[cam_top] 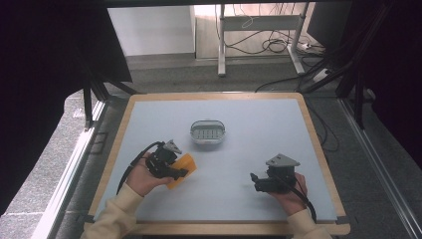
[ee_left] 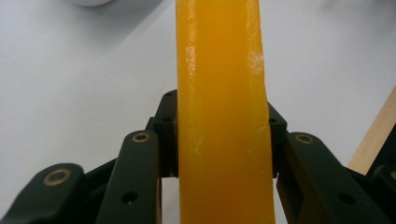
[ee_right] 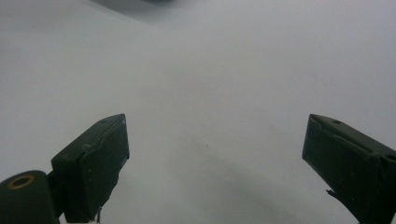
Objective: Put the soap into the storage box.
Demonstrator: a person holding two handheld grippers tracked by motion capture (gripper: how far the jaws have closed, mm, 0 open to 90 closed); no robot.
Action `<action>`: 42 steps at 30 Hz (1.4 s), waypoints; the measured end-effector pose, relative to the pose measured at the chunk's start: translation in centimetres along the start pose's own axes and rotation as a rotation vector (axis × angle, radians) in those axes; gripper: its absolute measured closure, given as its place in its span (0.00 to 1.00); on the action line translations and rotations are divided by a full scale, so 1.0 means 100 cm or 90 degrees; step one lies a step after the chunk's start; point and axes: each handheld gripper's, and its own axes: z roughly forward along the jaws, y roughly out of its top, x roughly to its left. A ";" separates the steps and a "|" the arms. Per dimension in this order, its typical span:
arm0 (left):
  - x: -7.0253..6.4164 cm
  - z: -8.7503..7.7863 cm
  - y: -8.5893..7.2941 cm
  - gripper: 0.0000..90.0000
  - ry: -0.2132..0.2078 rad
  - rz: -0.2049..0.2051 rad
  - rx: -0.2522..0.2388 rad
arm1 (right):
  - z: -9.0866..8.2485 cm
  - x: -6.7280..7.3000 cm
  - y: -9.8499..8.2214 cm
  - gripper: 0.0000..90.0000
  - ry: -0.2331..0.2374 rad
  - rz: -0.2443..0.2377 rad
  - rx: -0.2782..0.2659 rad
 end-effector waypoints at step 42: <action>0.014 -0.003 0.028 0.68 0.007 0.027 0.002 | 0.000 0.000 0.000 0.08 0.000 -0.003 0.001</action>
